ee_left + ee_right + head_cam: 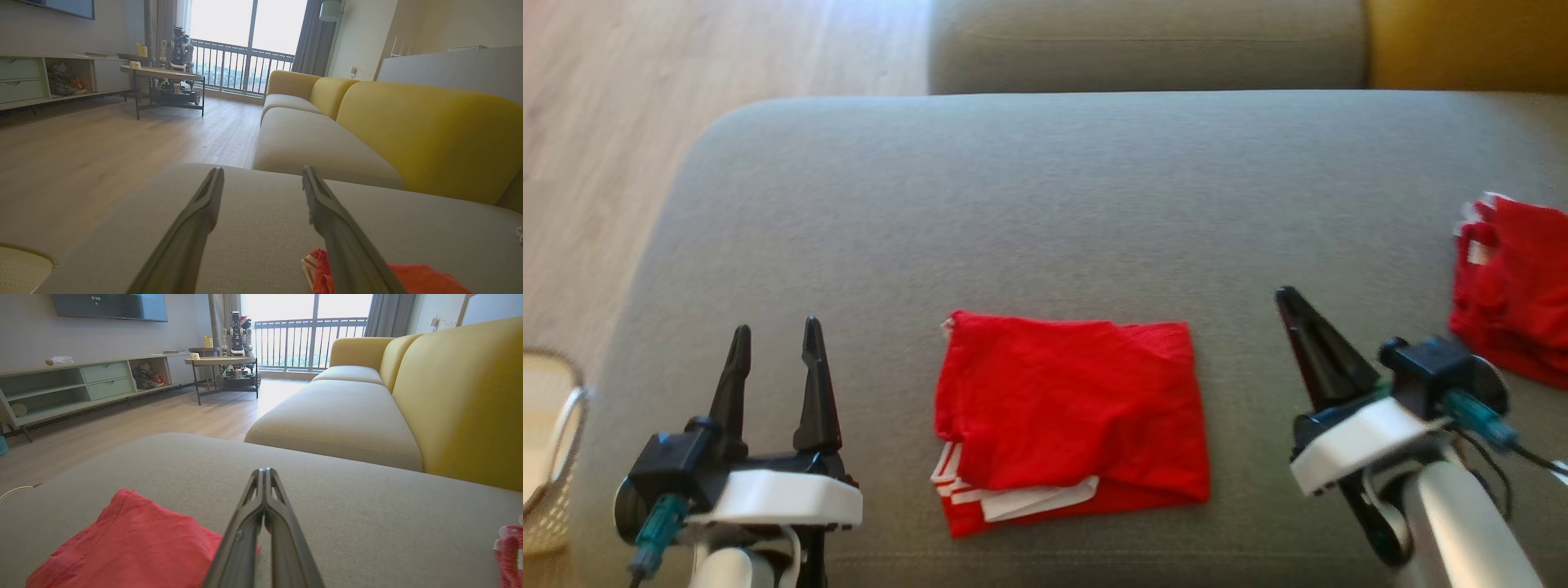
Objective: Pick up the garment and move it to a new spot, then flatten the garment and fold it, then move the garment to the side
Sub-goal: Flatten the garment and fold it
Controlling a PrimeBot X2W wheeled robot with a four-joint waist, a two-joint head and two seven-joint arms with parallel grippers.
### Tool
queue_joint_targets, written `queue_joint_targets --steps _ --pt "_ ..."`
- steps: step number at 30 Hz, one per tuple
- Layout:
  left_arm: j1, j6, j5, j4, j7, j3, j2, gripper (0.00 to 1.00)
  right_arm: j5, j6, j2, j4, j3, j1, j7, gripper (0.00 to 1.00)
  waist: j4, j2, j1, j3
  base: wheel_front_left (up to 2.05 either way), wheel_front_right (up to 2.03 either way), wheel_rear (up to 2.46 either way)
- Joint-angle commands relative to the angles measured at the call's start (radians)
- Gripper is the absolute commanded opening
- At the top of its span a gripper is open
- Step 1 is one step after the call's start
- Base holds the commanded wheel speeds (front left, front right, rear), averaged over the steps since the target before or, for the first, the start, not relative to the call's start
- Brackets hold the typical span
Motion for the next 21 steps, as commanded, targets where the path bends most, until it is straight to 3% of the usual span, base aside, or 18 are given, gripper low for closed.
queue_joint_targets --steps 1,13,14,15,21 --pt "-0.025 0.003 -0.004 -0.032 -0.012 0.038 0.001 1.0 -0.013 0.0 -0.001 -0.055 0.005 -0.006 0.005 0.0 -0.033 0.0 0.0 -0.009 0.0 0.0 0.0" --pt "0.001 0.009 -0.02 0.009 -0.012 0.037 0.001 1.0 -0.092 0.0 0.046 -0.139 -0.138 0.123 -0.041 0.03 -0.079 0.0 0.0 -0.007 0.0 0.0 0.0" --pt "0.003 0.016 -0.028 0.013 -0.012 0.039 0.001 1.0 -0.092 0.0 0.05 -0.136 -0.143 0.125 -0.046 0.84 -0.08 0.0 0.0 -0.006 0.0 0.0 0.0" --pt "0.005 0.021 -0.042 0.015 -0.012 0.037 0.001 1.0 -0.093 0.0 0.053 -0.131 -0.144 0.127 -0.047 1.0 -0.08 0.0 0.0 -0.005 0.0 0.0 0.0" --pt "0.007 0.02 -0.032 0.028 -0.012 0.025 0.001 1.0 -0.099 0.0 0.061 -0.116 -0.152 0.118 -0.06 1.0 -0.076 0.0 0.0 -0.006 0.0 0.0 0.0"
